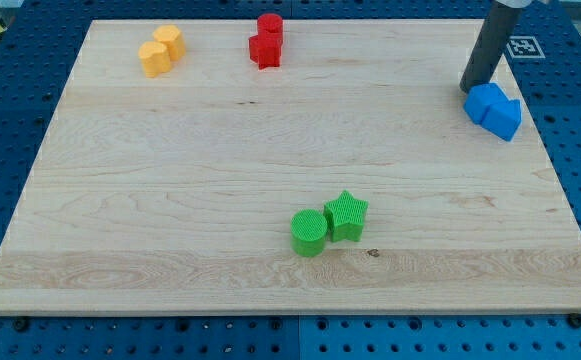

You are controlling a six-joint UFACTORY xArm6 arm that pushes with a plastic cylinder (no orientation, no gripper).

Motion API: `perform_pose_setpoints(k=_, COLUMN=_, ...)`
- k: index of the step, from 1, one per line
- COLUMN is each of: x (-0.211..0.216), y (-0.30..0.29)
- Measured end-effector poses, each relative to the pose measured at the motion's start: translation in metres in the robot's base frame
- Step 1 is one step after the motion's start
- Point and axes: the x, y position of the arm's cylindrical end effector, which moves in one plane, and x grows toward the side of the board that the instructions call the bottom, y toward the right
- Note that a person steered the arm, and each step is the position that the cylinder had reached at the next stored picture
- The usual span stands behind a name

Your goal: Push the red star slightly right

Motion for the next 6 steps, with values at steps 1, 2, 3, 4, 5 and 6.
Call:
perform_pose_setpoints(k=1, x=-0.012, y=-0.004)
perform_pose_setpoints(k=2, x=-0.018, y=-0.013)
perform_pose_setpoints(k=3, x=-0.018, y=-0.013)
perform_pose_setpoints(k=4, x=-0.014, y=-0.016)
perform_pose_setpoints(k=5, x=-0.003, y=-0.024)
perform_pose_setpoints(k=6, x=0.007, y=-0.037)
